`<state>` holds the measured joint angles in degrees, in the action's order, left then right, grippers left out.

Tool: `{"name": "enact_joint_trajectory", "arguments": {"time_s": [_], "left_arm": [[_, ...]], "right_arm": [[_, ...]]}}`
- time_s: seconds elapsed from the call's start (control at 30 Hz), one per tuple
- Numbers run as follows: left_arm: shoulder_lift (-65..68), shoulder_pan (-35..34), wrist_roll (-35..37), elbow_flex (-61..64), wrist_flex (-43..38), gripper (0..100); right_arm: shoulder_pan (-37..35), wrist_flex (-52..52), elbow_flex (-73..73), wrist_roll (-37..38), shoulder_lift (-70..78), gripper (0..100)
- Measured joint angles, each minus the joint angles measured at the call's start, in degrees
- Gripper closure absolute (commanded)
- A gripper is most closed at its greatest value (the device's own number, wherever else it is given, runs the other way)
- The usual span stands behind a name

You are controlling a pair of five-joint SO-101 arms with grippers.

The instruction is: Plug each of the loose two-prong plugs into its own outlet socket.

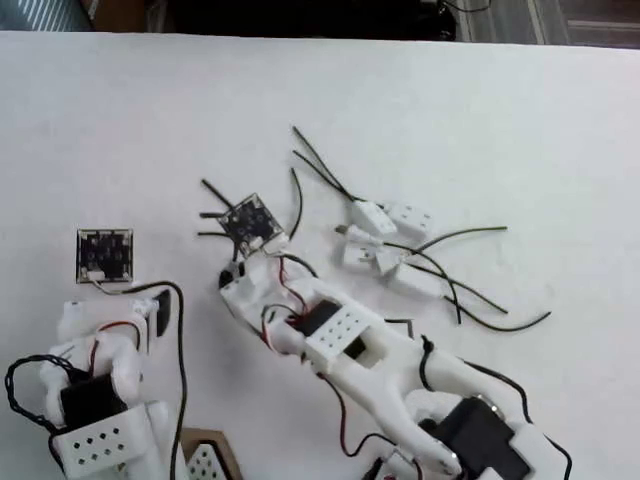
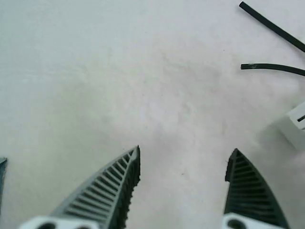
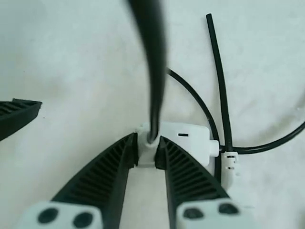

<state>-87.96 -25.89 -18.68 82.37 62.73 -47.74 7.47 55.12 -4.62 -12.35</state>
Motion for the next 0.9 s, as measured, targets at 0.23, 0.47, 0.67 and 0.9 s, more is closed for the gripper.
{"name": "enact_joint_trajectory", "arguments": {"time_s": [0.23, 0.47, 0.67, 0.9], "left_arm": [[0.0, 0.0, 0.0, 0.0, 0.0, 71], [0.0, 0.0, 0.0, 0.0, 0.0, 71], [0.0, 0.0, 0.0, 0.0, 0.0, 71], [-0.1, -0.1, 0.0, 0.9, 0.0, 71]], "right_arm": [[1.0, -0.4, -3.0, 0.0, 3.9, 98.1], [1.0, -0.4, -3.0, 0.0, 4.6, 98.1], [1.0, 3.8, -5.5, 0.0, 6.9, 98.1], [0.9, 8.0, -10.7, 0.0, 11.7, 98.1]]}}
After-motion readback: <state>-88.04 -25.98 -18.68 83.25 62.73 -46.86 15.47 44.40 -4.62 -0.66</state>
